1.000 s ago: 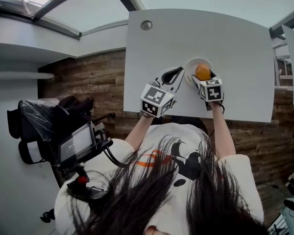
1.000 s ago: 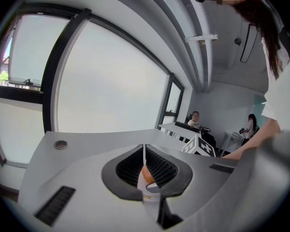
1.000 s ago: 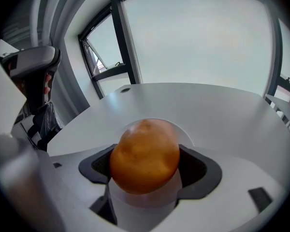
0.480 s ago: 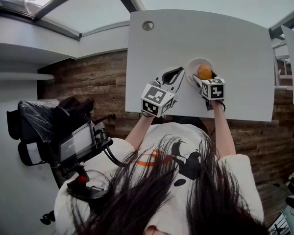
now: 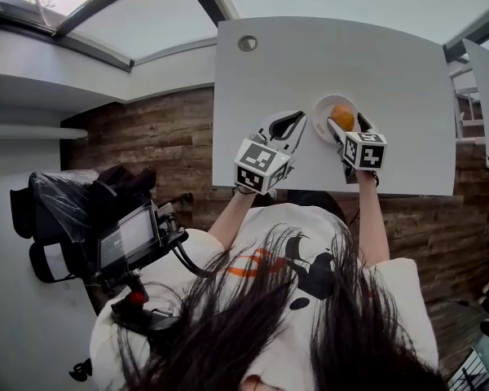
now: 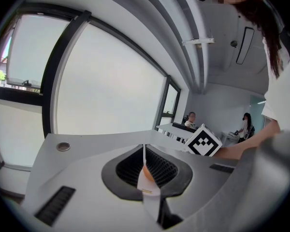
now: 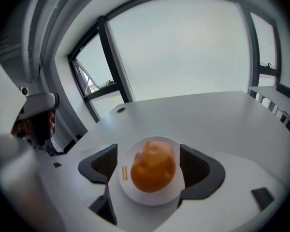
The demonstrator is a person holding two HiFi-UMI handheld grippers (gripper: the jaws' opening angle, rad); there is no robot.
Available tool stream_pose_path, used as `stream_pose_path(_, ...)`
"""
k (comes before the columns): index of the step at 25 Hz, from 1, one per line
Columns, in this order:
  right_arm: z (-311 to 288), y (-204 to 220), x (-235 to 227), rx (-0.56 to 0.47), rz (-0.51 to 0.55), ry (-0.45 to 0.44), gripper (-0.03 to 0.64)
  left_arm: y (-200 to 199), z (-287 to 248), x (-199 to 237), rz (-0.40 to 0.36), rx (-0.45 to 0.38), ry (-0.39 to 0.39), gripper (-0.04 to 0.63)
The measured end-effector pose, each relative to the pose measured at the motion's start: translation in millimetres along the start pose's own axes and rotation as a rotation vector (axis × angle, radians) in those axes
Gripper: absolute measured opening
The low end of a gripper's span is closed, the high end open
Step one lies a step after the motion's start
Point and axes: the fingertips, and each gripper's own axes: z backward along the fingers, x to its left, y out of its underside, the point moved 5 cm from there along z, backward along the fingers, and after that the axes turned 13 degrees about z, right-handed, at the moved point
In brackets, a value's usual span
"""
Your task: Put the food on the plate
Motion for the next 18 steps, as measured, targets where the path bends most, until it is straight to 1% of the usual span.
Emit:
stream_pose_path(3, 21.8, -14.8, 1.7, -0.104, -0.022, 0.011, 0.39, 0.3, 0.3, -1.7, -0.005, -0.001, 0.011, 0.006)
stream_pose_path(6, 41.8, -26.4, 6.9, -0.179, -0.023, 0.011, 0.39, -0.5, 0.7, -4.5, -0.012, -0.005, 0.026, 0.006)
stream_pose_path(11, 68.1, -36.1, 12.9, -0.243, -0.069, 0.067, 0.387, -0.3, -0.3, -14.7, -0.03, -0.004, 0.067, 0.006)
stream_pose_path(13, 75.1, -36.4, 16.6, -0.258, -0.087, 0.075, 0.387, -0.4, -1.6, -20.3, -0.037, -0.003, 0.087, 0.006)
stream_pose_path(14, 78.1, -35.9, 17.6, -0.266, -0.102, 0.08, 0.379, -0.6, -3.0, -23.1, -0.041, -0.001, 0.096, 0.006)
stream_pose_path(15, 81.1, -34.8, 18.5, -0.275, -0.122, 0.087, 0.292, -0.6, -4.2, -25.6, -0.045, 0.004, 0.106, 0.006)
stream_pose_path(16, 84.1, -32.9, 21.0, -0.282, -0.143, 0.092, 0.278, -0.1, -3.5, -27.9, -0.049, 0.011, 0.116, 0.006)
stream_pose_path(18, 92.6, -28.2, 40.5, -0.287, -0.17, 0.1, 0.278, 3.0, 11.9, -29.8, -0.061, 0.023, 0.139, 0.006)
